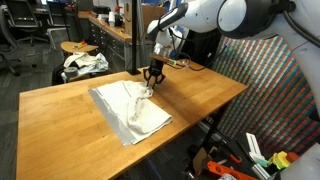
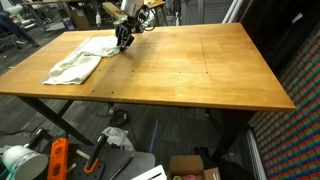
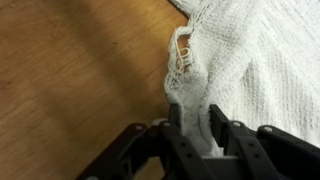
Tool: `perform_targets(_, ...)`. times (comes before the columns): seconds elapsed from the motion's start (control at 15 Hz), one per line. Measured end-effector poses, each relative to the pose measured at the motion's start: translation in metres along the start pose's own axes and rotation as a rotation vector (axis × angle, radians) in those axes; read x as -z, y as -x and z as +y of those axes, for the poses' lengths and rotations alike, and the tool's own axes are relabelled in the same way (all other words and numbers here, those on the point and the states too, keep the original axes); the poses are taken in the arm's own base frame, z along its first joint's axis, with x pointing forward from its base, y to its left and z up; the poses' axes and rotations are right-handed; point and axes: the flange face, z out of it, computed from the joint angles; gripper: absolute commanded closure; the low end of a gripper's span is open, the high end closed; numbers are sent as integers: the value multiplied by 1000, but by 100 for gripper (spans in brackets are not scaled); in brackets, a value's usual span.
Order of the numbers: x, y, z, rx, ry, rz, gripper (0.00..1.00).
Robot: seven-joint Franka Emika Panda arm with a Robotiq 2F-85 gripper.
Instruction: Fold the towel
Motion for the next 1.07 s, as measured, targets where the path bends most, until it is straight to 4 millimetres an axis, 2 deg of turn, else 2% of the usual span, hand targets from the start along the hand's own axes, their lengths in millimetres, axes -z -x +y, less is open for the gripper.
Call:
perform_targets(0.2, 0, 1, -3, 6, -1, -5, 98)
perform_targets(0.33, 1, 4, -9, 16, -1, -4, 93)
perform_targets(0.6, 6, 12, -29, 48, -4, 8, 92)
perform_targets(1.07, 37, 43, -68, 119, 1, 62, 92)
